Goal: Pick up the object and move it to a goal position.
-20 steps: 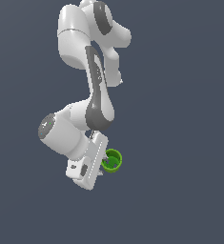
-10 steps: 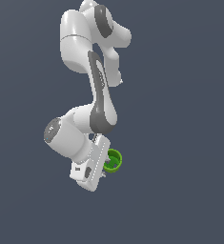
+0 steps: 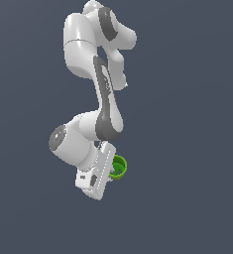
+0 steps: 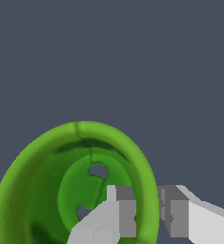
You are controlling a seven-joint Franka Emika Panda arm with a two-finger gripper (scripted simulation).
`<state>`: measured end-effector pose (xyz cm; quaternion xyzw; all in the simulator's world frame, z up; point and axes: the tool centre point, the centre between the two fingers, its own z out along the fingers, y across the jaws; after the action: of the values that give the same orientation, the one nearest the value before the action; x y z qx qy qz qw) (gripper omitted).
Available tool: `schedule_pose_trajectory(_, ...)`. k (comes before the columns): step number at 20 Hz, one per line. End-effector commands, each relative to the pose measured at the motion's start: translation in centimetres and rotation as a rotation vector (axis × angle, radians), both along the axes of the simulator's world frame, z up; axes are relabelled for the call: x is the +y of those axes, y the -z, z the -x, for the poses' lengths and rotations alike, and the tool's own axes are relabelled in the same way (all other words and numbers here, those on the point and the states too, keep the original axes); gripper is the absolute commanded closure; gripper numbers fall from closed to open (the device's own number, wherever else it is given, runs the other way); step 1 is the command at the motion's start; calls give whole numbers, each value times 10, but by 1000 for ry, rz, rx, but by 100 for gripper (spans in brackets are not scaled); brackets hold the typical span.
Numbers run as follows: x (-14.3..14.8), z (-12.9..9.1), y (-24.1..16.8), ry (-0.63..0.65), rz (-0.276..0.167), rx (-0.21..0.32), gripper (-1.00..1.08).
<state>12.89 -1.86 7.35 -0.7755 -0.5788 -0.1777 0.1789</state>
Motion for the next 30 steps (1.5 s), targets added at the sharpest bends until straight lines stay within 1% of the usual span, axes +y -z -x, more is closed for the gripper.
schedule_pose_trajectory(1, 0, 0, 0, 0, 0, 0, 108)
schedule_pose_trajectory(9, 0, 2, -5, 0, 0, 0, 108)
schedule_pose_trajectory(16, 1, 12, -31, 0, 1, 0, 108)
schedule_pose_trajectory(22, 1, 28, -72, 0, 4, 1, 108)
schedule_pose_trajectory(30, 3, 57, -152, -1, 5, 2, 108)
